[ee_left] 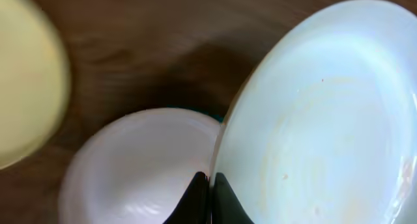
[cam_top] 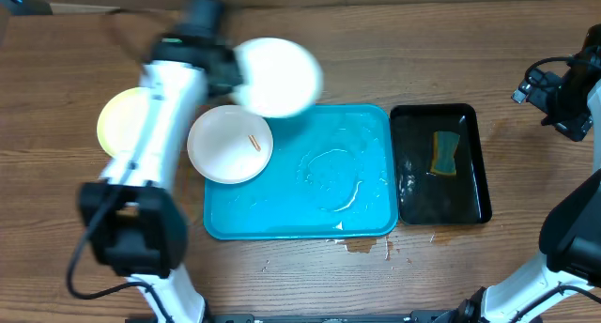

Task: Clean dirty plates on tray and stack at the side
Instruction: 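Place the white plate onto the yellow plate left of the tray, then grasp the remaining white plate rim with the left gripper and slide it right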

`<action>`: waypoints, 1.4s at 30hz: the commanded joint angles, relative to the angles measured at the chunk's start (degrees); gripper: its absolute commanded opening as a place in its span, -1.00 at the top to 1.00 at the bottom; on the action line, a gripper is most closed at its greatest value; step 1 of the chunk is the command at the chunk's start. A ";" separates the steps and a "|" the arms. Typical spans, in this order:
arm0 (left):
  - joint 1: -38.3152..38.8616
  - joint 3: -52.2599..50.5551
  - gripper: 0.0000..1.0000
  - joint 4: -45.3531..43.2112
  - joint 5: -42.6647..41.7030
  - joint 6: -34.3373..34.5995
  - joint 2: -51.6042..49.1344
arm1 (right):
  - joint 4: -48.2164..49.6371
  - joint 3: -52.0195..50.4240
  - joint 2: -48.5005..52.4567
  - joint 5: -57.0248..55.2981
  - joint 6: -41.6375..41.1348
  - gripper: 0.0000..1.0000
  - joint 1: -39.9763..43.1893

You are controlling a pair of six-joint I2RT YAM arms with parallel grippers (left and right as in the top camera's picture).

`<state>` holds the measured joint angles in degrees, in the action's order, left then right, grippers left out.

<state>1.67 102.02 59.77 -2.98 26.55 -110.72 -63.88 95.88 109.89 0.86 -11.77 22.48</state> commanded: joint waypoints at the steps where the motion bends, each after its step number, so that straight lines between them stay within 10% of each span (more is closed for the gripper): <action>1: -9.16 1.31 0.92 3.93 -4.94 1.09 0.20 | 0.35 0.17 -1.07 -0.39 -0.22 -1.00 0.11; 11: -31.36 1.16 0.92 7.67 0.42 0.72 -2.12 | 0.35 0.17 -1.07 -0.39 -0.22 -1.00 0.11; 24: -32.61 1.16 0.91 4.96 0.61 0.28 -10.95 | 0.35 0.17 -1.07 -0.37 -0.22 -1.00 0.11; 27: -32.57 1.16 0.57 3.06 -0.98 0.24 -11.80 | 0.37 0.17 -1.07 -0.37 -0.22 -1.00 0.11; 30: -32.57 1.22 -0.48 2.99 -5.62 -2.78 -11.58 | 0.35 0.17 -1.07 -0.39 -0.22 -1.00 0.11; 42: -20.63 1.22 -0.31 15.69 -7.74 -8.79 -11.08 | 0.37 0.17 -1.07 -0.39 -0.22 -1.00 0.11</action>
<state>-24.12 102.15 74.78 -11.14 20.97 -122.50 -63.83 95.88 109.89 0.84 -11.79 22.48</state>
